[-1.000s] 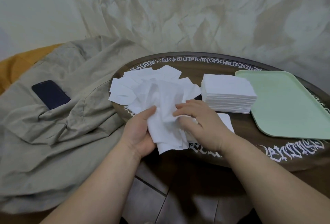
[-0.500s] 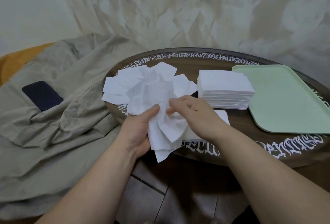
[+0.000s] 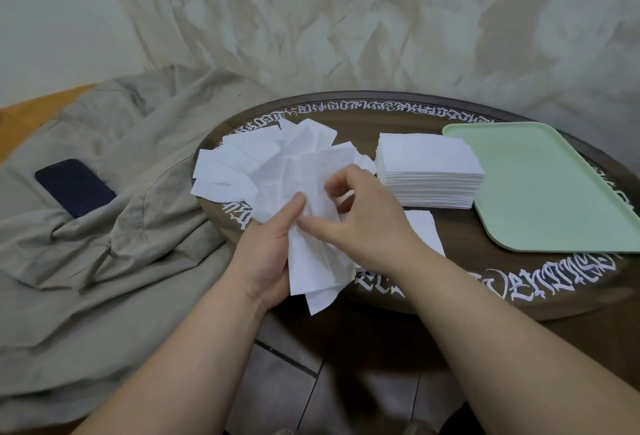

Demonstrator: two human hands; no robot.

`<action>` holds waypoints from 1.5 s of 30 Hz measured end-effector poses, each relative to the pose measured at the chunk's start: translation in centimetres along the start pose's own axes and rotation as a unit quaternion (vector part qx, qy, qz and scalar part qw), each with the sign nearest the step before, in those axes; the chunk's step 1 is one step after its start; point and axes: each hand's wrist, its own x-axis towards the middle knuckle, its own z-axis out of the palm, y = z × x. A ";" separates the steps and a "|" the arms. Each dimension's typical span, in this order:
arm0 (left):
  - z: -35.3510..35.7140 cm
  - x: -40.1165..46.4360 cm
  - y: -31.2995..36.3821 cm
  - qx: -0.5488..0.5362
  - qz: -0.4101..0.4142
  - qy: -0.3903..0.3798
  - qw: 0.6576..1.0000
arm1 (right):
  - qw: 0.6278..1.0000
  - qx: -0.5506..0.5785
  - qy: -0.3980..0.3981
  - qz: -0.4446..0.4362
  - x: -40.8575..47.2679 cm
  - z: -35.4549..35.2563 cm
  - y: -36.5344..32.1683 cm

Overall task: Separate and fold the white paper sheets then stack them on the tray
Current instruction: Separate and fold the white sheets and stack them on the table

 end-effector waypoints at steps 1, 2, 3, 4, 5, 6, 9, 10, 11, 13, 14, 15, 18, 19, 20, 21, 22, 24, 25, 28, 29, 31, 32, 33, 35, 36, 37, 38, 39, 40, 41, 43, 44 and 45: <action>0.0 -0.1 0.0 -0.003 0.000 0.000 1.000 | 1.000 -0.017 -0.003 -0.003 0.0 0.1 0.0; -0.1 -0.1 0.1 -0.006 0.001 0.002 1.000 | 0.999 -0.034 -0.006 -0.003 0.1 0.2 0.0; -0.1 -0.1 0.1 -0.007 0.000 0.004 1.000 | 0.999 -0.050 -0.009 -0.001 0.1 0.4 0.1; -0.2 0.0 0.0 -0.003 0.000 0.012 1.000 | 0.998 -0.058 -0.006 0.000 0.1 0.5 0.1; -0.2 0.0 0.0 -0.001 0.000 0.024 1.000 | 0.998 -0.062 0.005 -0.001 0.2 0.5 0.2; -0.3 0.2 0.0 -0.001 0.005 0.042 0.999 | 0.998 -0.059 0.026 0.001 0.3 0.4 0.3; -0.9 0.7 0.4 -0.021 0.023 0.080 0.996 | 0.994 0.004 0.103 0.048 1.0 -0.8 1.5; -1.1 0.9 0.6 -0.027 0.029 0.085 0.996 | 0.989 0.032 0.134 0.061 1.3 -1.4 2.0; -1.3 0.9 0.7 -0.031 0.033 0.087 0.995 | 0.983 0.046 0.161 0.071 1.5 -2.1 2.4; -1.6 1.0 0.9 -0.037 0.037 0.086 0.995 | 0.975 0.050 0.204 0.079 1.4 -3.1 2.9; -1.7 1.1 0.9 -0.039 0.036 0.084 0.995 | 0.973 0.050 0.214 0.076 1.3 -3.3 2.9; -1.6 1.1 0.8 -0.040 0.033 0.081 0.995 | 0.973 0.048 0.215 0.064 1.0 -3.4 2.7; -1.0 1.0 0.5 -0.039 0.031 0.080 0.996 | 0.985 -0.009 0.171 -0.015 0.8 -2.6 2.3; -0.8 1.0 0.4 -0.038 0.034 0.088 0.995 | 0.986 -0.042 0.157 -0.042 0.8 -2.1 2.3; -0.7 1.0 0.2 -0.035 0.041 0.099 0.994 | 0.984 -0.073 0.150 -0.068 0.9 -1.7 2.1; -0.6 1.0 0.1 -0.029 0.051 0.113 0.992 | 0.979 -0.098 0.155 -0.093 1.0 -1.4 1.9; -0.5 0.9 0.1 -0.017 0.063 0.126 0.990 | 0.971 -0.117 0.170 -0.124 1.1 -1.1 1.7; -0.3 0.7 -0.1 0.014 0.086 0.138 0.987 | 0.956 -0.134 0.190 -0.181 1.0 -0.4 1.4; -0.1 0.6 -0.2 0.026 0.093 0.138 0.986 | 0.952 -0.133 0.189 -0.201 0.9 0.0 1.2; 0.3 0.3 -0.3 0.032 0.090 0.107 0.990 | 0.962 -0.112 0.115 -0.221 0.4 1.0 0.7; 0.4 0.2 -0.4 0.024 0.078 0.079 0.994 | 0.972 -0.091 0.085 -0.199 0.2 1.1 0.5; 0.4 0.1 -0.3 -0.003 0.047 0.043 0.998 | 0.988 -0.044 0.041 -0.141 0.1 1.0 0.5; 0.1 0.1 -0.3 -0.012 0.038 0.039 0.998 | 0.993 -0.019 0.039 -0.113 0.1 0.8 0.5; -0.1 0.1 -0.2 -0.022 0.031 0.033 0.999 | 0.995 0.007 0.048 -0.091 0.1 0.6 0.5; -0.5 0.2 0.0 -0.032 0.023 0.014 0.999 | 0.994 0.047 0.066 -0.068 0.1 0.5 0.4; -0.5 0.2 0.0 -0.023 0.024 0.016 0.999 | 0.994 0.065 0.068 -0.056 0.1 0.5 0.4; -0.5 0.2 0.0 -0.015 0.028 0.023 0.999 | 0.993 0.084 0.069 -0.045 0.1 0.6 0.3; -0.4 0.3 0.0 -0.007 0.034 0.028 0.999 | 0.992 0.097 0.070 -0.038 0.1 0.6 0.3; -0.3 0.3 -0.1 0.001 0.040 0.029 0.999 | 0.991 0.106 0.072 -0.035 0.1 0.6 0.3; -0.3 0.4 -0.2 0.009 0.044 0.031 0.999 | 0.991 0.108 0.074 -0.035 0.2 0.6 0.3; -0.2 0.4 -0.4 0.014 0.041 0.032 0.999 | 0.991 0.108 0.071 -0.036 0.2 0.5 0.3; -0.2 0.4 -0.5 0.018 0.036 0.045 0.998 | 0.992 0.101 0.068 -0.038 0.2 0.6 0.4; -0.3 0.5 -0.5 0.022 0.042 0.061 0.997 | 0.992 0.096 0.077 -0.042 0.2 0.7 0.5; -0.3 0.6 -0.4 0.025 0.053 0.077 0.995 | 0.990 0.076 0.101 -0.055 0.3 0.7 0.6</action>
